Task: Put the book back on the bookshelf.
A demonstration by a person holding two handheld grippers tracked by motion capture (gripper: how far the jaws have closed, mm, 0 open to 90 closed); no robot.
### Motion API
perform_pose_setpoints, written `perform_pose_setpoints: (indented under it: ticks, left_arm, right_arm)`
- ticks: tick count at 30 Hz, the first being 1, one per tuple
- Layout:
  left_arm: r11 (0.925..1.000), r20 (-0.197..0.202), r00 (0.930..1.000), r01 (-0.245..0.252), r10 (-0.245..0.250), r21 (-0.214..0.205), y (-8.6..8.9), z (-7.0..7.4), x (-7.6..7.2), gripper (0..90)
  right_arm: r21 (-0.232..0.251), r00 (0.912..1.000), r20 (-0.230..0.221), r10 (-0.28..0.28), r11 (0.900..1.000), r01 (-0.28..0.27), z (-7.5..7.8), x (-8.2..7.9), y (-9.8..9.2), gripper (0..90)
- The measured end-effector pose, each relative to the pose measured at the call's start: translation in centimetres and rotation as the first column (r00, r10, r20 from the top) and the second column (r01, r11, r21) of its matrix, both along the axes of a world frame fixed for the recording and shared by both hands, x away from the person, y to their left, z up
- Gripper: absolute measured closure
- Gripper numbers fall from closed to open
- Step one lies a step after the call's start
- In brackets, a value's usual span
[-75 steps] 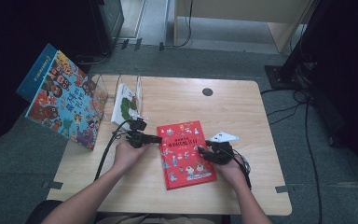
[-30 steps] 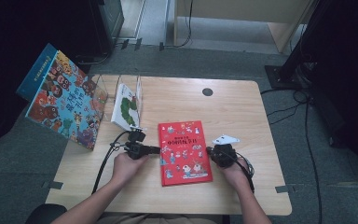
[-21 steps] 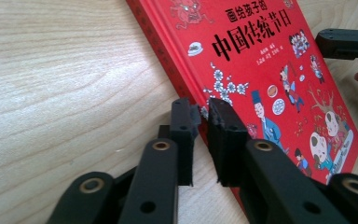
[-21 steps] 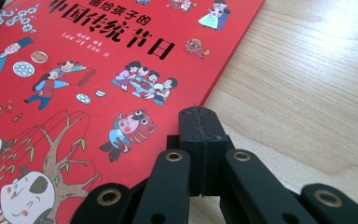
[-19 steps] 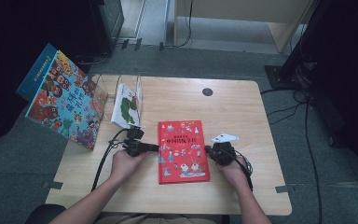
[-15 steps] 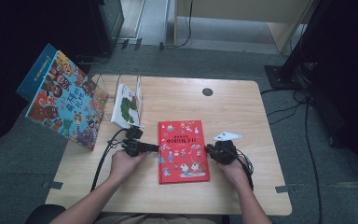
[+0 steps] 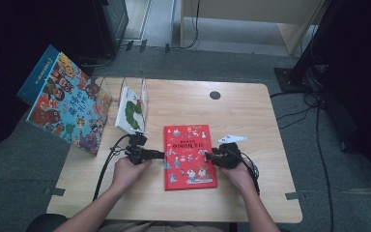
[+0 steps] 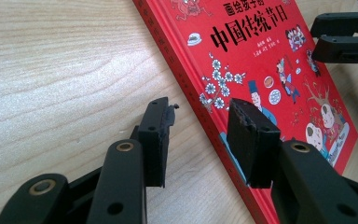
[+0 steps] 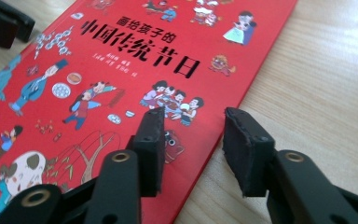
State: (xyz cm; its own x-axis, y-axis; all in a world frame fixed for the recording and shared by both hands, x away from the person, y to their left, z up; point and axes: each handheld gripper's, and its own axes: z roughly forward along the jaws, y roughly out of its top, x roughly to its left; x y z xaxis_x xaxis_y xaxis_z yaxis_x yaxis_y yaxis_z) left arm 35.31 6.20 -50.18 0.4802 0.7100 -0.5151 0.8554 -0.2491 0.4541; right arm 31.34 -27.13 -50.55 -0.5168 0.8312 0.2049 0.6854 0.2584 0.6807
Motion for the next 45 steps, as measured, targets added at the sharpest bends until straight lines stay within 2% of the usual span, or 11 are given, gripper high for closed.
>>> perform_pose_setpoints:
  ticks: [3,8,13,16,17,20,26,30,34,36,45]
  left_arm:
    - [1.0000,0.010,1.0000,0.003,-0.003,0.000,-0.2,0.0,-0.1,59.5]
    - [0.9985,0.072,0.9960,0.052,-0.053,0.016,-1.0,-0.1,-0.8,56.7]
    - [0.9993,0.019,0.9996,0.021,-0.021,-0.030,-0.8,-0.3,-0.6,57.1]
    - [0.9977,-0.064,0.9979,-0.008,0.003,-0.067,-0.6,-0.3,-0.1,54.8]
    - [0.9979,-0.072,0.9974,-0.010,0.005,-0.064,-0.6,-0.3,-0.1,55.1]
    - [0.9992,-0.057,0.9983,0.011,-0.014,-0.038,-0.9,-0.1,-0.2,56.8]
    - [0.9994,-0.040,0.9986,0.035,-0.035,0.001,-1.8,0.2,-0.5,56.9]
    - [0.9994,-0.046,0.9984,0.034,-0.034,0.003,-1.8,0.2,-0.5,57.1]
    - [0.9995,-0.037,0.9988,0.031,-0.031,0.006,-1.9,0.2,-0.5,56.2]
    - [0.9995,-0.043,0.9986,0.032,-0.032,0.000,-1.8,0.2,-0.5,55.4]
    - [0.9994,-0.034,0.9988,0.035,-0.035,0.001,-1.9,0.2,-0.5,55.1]
  right_arm:
    - [0.008,0.9998,-0.018,-0.001,1.0000,0.002,0.1,0.3,-0.1,60.4]
    - [0.020,0.9975,-0.062,-0.033,0.9992,0.034,0.2,0.5,-0.1,60.1]
    - [0.026,0.9902,-0.124,-0.065,0.9973,0.069,0.4,0.8,0.0,58.2]
    - [0.045,0.9801,-0.174,-0.096,0.9935,0.105,0.4,1.2,0.1,57.4]
    - [0.045,0.9790,-0.178,-0.099,0.9931,0.108,0.4,1.2,0.1,57.3]
    - [0.036,0.9714,-0.208,-0.114,0.9916,0.124,0.6,1.5,0.3,58.0]
    - [0.024,0.9621,-0.226,-0.153,0.9864,0.162,0.8,1.8,0.6,57.7]
    - [0.023,0.9474,-0.262,-0.184,0.9803,0.196,1.0,2.0,0.8,59.7]
    - [0.006,0.9394,-0.280,-0.197,0.9783,0.207,1.2,2.2,1.0,59.7]
    - [0.001,0.9304,-0.303,-0.207,0.9761,0.217,1.4,2.4,1.1,60.1]
    - [0.006,0.9197,-0.329,-0.215,0.9734,0.229,1.7,2.7,1.1,60.6]
